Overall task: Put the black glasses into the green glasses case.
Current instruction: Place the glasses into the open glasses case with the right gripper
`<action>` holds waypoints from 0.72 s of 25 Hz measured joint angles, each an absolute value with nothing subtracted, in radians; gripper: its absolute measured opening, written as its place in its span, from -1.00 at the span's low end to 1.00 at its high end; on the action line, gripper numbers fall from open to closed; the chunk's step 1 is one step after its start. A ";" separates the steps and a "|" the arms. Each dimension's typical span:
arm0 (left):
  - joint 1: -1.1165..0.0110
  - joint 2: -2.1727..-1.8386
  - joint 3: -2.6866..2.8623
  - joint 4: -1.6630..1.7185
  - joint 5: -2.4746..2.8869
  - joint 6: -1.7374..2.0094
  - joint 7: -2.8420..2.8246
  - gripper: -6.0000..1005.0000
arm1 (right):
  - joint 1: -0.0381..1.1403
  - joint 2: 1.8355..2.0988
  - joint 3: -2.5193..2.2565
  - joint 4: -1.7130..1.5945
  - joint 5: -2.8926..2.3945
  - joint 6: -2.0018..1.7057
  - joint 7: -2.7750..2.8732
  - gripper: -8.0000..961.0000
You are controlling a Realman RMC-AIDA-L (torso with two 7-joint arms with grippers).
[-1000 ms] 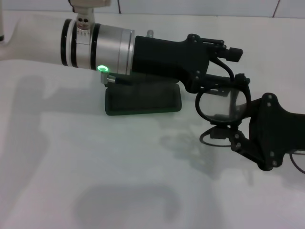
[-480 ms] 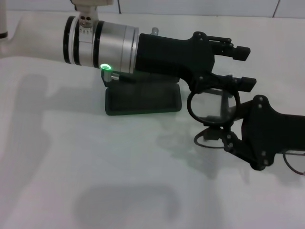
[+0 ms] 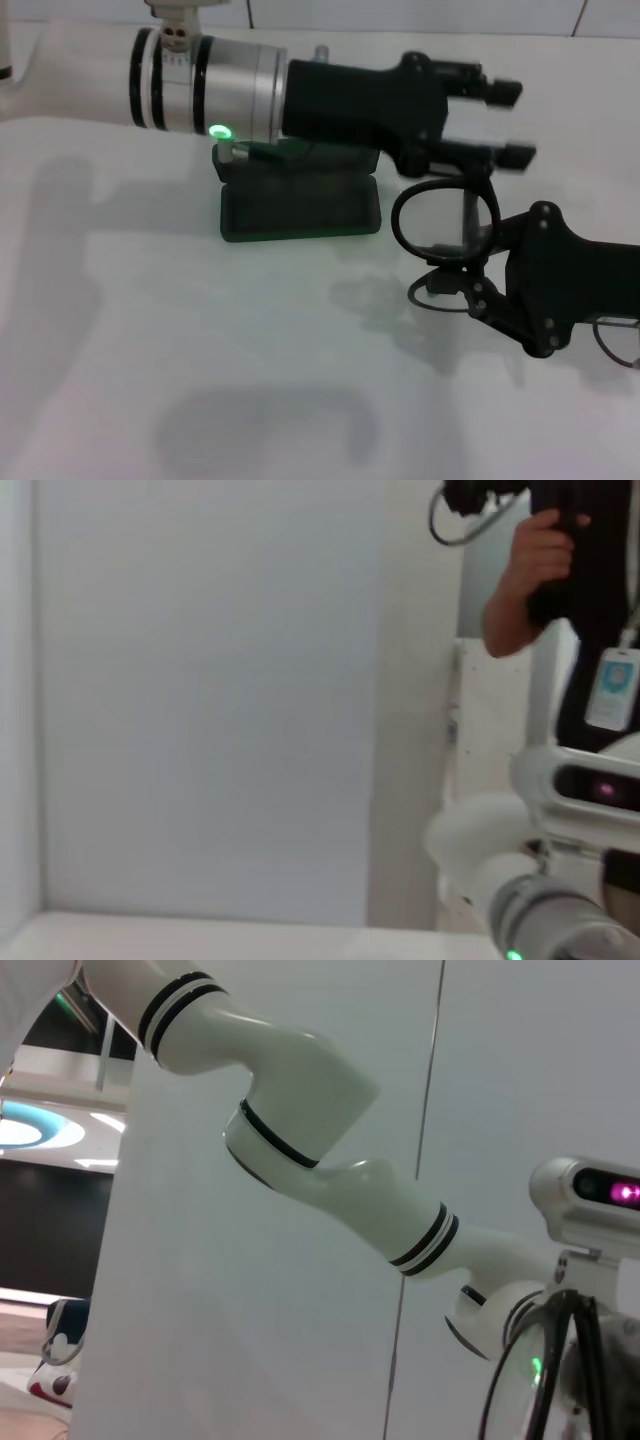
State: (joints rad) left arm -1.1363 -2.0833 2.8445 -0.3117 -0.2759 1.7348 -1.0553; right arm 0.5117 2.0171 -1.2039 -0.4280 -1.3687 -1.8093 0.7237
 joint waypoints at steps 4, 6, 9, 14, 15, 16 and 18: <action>-1.080 -2.082 2.843 -0.340 -0.463 1.700 -1.055 0.42 | 0.505 2.017 -1.205 -0.429 -1.380 -1.730 0.675 -0.74; -1.033 -2.083 2.843 -0.353 -0.602 1.664 -1.057 0.42 | 0.499 2.022 -1.208 -0.440 -1.382 -1.651 0.637 -0.74; -0.976 -2.082 2.844 -0.355 -0.754 1.612 -1.060 0.42 | 0.494 2.027 -1.235 -0.476 -1.370 -1.537 0.600 -0.73; -0.917 -2.064 2.844 -0.356 -0.861 1.588 -1.099 0.42 | 0.501 2.028 -1.476 -0.671 -1.275 -1.209 0.618 -0.73; -0.911 -2.061 2.844 -0.355 -0.871 1.584 -1.105 0.42 | 0.497 2.028 -1.533 -0.714 -1.258 -1.136 0.618 -0.73; -0.903 -2.056 2.844 -0.354 -0.883 1.579 -1.115 0.42 | 0.494 2.028 -1.584 -0.748 -1.247 -1.065 0.619 -0.73; -0.896 -2.052 2.844 -0.355 -0.888 1.577 -1.125 0.42 | 0.485 2.028 -1.718 -0.839 -1.229 -0.888 0.619 -0.73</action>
State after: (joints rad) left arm -0.8959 -2.0522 2.8439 -0.3546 -0.8881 1.5765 -1.1246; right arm 0.4850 2.0278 -1.7183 -0.8388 -1.2294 -0.8884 0.6194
